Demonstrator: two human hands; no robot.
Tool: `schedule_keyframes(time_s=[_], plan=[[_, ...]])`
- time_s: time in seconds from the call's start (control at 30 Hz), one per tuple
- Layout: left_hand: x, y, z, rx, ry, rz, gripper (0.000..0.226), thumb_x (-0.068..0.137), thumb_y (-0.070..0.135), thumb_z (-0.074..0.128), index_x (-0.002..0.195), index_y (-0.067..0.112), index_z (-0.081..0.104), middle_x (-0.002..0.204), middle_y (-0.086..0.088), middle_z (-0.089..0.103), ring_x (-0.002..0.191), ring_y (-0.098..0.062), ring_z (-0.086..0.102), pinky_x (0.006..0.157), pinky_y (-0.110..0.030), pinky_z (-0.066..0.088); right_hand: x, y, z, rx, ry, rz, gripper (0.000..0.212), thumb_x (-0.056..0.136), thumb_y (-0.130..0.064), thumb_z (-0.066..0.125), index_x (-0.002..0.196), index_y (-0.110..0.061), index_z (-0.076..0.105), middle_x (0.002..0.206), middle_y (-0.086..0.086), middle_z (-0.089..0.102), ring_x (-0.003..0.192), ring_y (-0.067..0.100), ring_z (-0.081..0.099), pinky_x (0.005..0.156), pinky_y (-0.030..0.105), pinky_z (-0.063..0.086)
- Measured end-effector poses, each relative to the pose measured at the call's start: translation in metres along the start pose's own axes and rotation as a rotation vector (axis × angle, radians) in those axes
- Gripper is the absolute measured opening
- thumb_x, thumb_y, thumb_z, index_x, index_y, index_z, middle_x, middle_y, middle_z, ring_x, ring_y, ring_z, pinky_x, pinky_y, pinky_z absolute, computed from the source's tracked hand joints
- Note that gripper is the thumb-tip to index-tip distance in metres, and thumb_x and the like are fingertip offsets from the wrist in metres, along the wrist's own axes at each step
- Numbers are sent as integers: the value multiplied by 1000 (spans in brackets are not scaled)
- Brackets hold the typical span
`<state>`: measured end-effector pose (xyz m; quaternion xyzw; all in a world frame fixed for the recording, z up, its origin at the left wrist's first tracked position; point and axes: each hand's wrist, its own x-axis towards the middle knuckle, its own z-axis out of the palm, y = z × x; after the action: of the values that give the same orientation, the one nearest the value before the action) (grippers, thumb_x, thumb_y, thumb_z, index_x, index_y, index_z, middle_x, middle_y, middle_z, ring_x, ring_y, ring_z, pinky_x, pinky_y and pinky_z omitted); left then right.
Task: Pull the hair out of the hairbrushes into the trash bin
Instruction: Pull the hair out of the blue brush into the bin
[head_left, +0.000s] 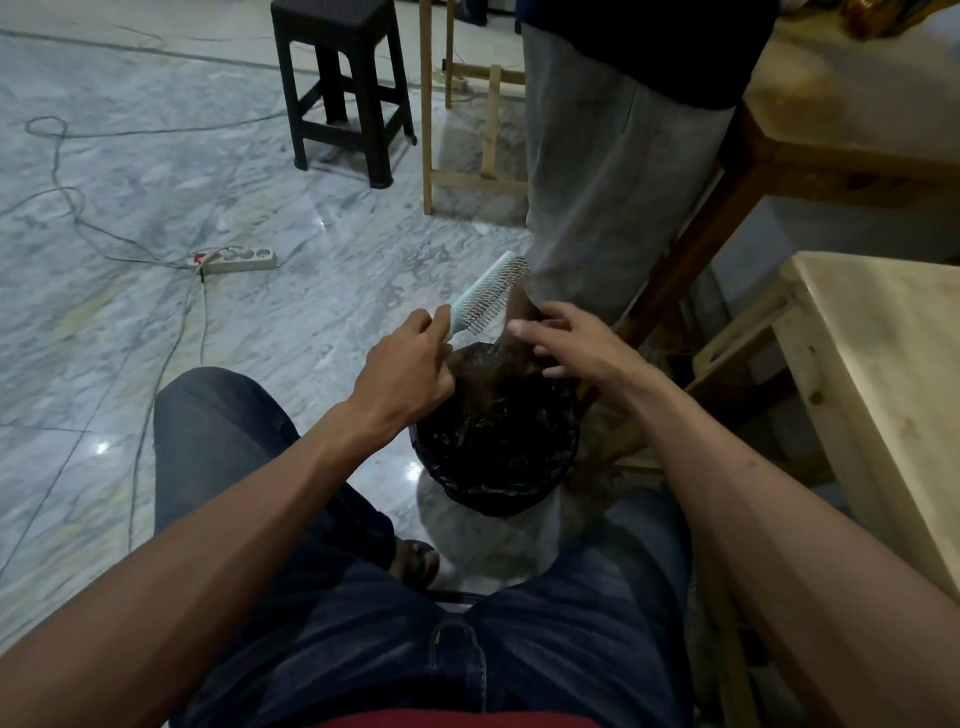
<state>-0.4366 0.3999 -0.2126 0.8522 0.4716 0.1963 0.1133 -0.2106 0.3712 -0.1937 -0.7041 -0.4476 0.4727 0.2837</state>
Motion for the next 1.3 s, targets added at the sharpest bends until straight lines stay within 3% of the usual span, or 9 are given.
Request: schedule_keyframes(time_s=[0.1, 0.2, 0.53, 0.6, 0.7, 0.87, 1.03, 1.17, 1.3], plan=[[-4, 2, 1, 2, -20, 41, 46, 86, 11, 55, 132, 7, 49, 89, -10, 49, 58, -30, 42, 50, -31, 27, 0, -1, 6, 86, -12, -72, 59, 90, -46, 77, 135, -10, 65, 115, 4, 76, 88, 10, 74, 67, 25, 58], [-4, 3, 0, 14, -19, 41, 48, 85, 11, 57, 132, 7, 49, 92, -12, 51, 59, -33, 45, 49, -31, 28, -3, 6, 20, 109, 70, -160, 16, 96, -25, 73, 93, -11, 79, 77, -1, 75, 57, 3, 60, 53, 16, 46], [1, -1, -5, 15, 19, -83, 37, 93, 10, 51, 129, 3, 48, 85, -5, 41, 62, -29, 43, 52, -31, 27, -22, 31, 13, -286, 58, -64, 14, 93, -28, 77, 86, -18, 83, 77, 0, 80, 62, 3, 67, 67, 22, 51], [0, 1, -5, 28, 4, -52, 39, 93, 11, 51, 132, 4, 47, 86, -5, 40, 60, -28, 42, 49, -29, 22, -21, 30, 12, -366, 28, -39, 17, 93, -34, 76, 101, -20, 82, 89, 1, 81, 80, 9, 72, 74, 26, 54], [-3, 2, -7, 40, -18, -22, 39, 93, 11, 51, 130, 4, 47, 85, -3, 40, 59, -30, 43, 49, -29, 26, -17, 23, 8, -404, -17, 9, 60, 86, -38, 77, 141, -20, 62, 134, 1, 67, 119, 20, 65, 100, 41, 56], [-10, 1, -10, 38, -24, 22, 38, 92, 12, 51, 129, 6, 48, 85, -3, 39, 57, -30, 42, 48, -29, 23, -18, 4, 0, 32, 40, 30, 76, 92, -41, 71, 157, -17, 39, 139, 3, 59, 121, 19, 62, 100, 42, 57], [-12, 1, -2, 40, -59, 104, 49, 84, 15, 53, 132, 11, 48, 89, -9, 50, 59, -36, 48, 46, -32, 34, -15, 6, 1, 209, 186, -105, 60, 93, -49, 71, 143, -18, 57, 124, 0, 68, 100, 19, 75, 73, 31, 62], [-15, -4, 9, 54, -107, 138, 54, 83, 16, 59, 135, 14, 45, 92, -8, 50, 59, -34, 49, 46, -37, 44, -6, 19, 6, 336, 363, -170, 6, 97, -24, 73, 97, -21, 79, 71, -4, 73, 61, 8, 64, 55, 21, 50], [-14, -14, 10, 37, -66, 28, 44, 86, 20, 53, 129, 9, 49, 84, -4, 44, 60, -32, 45, 49, -33, 32, -7, 32, 2, 229, 463, -64, 16, 95, -20, 74, 80, -22, 79, 65, -4, 73, 58, 7, 61, 57, 20, 50]])
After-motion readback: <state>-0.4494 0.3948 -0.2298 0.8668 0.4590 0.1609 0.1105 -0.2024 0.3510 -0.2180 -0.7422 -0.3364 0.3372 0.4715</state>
